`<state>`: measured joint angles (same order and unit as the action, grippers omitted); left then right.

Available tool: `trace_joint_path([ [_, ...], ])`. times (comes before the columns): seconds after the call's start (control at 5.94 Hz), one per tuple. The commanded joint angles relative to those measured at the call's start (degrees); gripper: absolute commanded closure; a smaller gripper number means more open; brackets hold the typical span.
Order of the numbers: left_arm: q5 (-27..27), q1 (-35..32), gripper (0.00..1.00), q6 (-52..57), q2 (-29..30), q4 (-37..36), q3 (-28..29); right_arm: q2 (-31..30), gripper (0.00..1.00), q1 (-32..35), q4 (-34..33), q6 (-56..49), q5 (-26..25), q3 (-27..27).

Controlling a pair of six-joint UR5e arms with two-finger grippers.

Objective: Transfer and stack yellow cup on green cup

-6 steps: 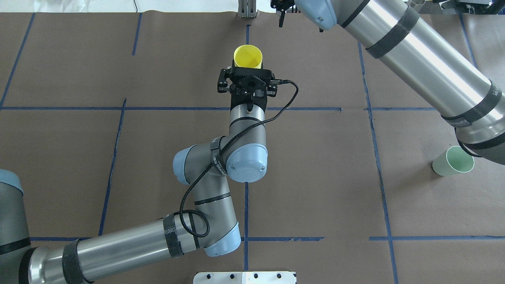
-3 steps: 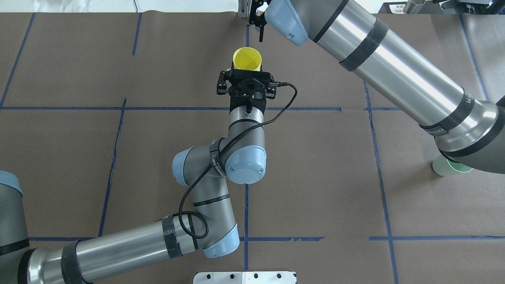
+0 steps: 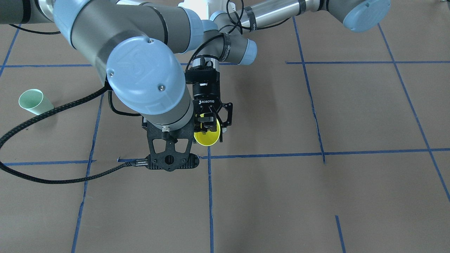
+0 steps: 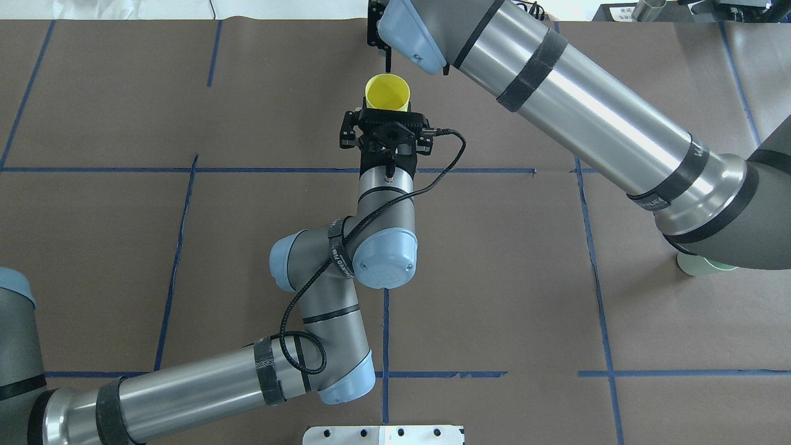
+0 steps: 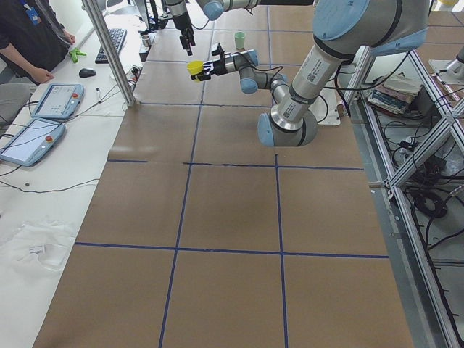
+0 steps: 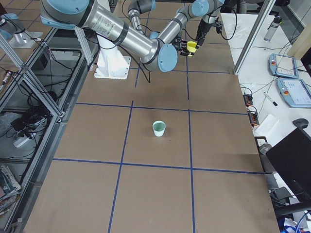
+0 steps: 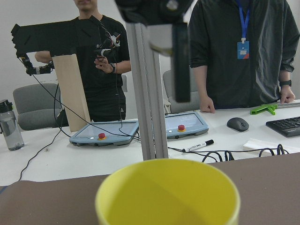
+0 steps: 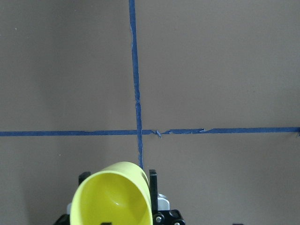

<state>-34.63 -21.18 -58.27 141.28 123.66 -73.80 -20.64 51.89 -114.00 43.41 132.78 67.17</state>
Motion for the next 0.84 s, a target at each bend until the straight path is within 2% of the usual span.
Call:
trace_joint_path([
  [0.0,0.0,0.0,0.63,0.0,0.0,0.2,0.0,0.2,0.18,-1.6,1.8,0.0,-1.3,-1.6],
  [0.34,0.0,0.0,0.63,0.0,-0.1,0.2,0.1,-0.5,0.25,-2.5,1.9,-0.9,-1.3,-1.6],
  [0.51,0.0,0.0,0.63,0.0,-0.1,0.2,0.0,-0.6,0.33,-2.8,1.9,-1.0,-1.2,-1.6],
  [0.67,0.0,0.0,0.63,0.0,-1.0,0.2,-0.2,-0.6,0.47,-2.8,1.9,-1.0,-1.2,-1.6],
])
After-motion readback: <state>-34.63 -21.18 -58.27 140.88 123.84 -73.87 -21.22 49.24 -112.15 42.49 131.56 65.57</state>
